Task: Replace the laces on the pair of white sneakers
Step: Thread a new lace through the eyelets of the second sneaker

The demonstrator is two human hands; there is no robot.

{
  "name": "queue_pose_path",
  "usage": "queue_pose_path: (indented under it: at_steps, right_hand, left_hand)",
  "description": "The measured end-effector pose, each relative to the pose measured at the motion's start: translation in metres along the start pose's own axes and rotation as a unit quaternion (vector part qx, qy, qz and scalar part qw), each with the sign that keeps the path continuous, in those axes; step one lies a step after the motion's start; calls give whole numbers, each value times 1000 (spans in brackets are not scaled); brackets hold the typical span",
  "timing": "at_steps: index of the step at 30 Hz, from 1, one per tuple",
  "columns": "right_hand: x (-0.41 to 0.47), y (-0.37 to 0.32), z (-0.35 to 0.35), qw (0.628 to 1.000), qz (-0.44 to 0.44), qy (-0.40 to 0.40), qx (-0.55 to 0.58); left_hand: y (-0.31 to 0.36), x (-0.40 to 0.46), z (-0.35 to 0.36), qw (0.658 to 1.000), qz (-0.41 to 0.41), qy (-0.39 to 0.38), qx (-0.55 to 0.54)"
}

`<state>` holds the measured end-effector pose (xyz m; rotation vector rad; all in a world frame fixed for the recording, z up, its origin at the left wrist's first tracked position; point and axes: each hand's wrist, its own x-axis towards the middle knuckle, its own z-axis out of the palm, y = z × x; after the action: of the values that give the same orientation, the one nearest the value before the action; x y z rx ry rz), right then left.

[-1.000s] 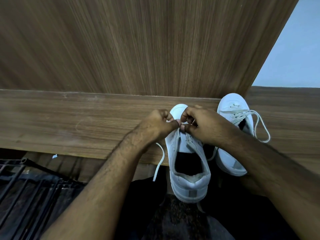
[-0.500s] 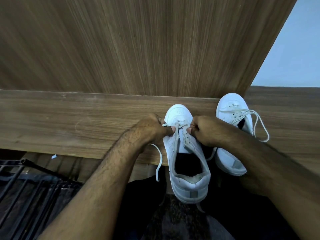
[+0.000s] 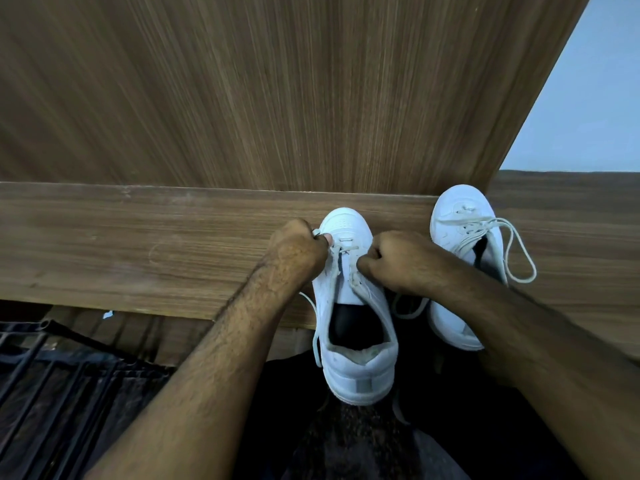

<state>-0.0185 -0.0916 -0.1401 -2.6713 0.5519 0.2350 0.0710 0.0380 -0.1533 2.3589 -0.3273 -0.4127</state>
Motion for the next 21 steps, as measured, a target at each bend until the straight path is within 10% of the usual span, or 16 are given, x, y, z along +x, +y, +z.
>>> queue_pose_path:
  at_steps: [8, 14, 21]
  right_hand:
    - [4, 10, -10, 904, 27, 54, 424]
    - [2, 11, -21, 868, -35, 194, 455]
    - [-6, -4, -22, 857, -108, 186, 468]
  left_hand:
    - [-4, 6, -2, 1000, -10, -6, 13]
    - [-6, 17, -2, 996, -5, 75, 37]
    - [27, -15, -2, 930, 171, -99, -310]
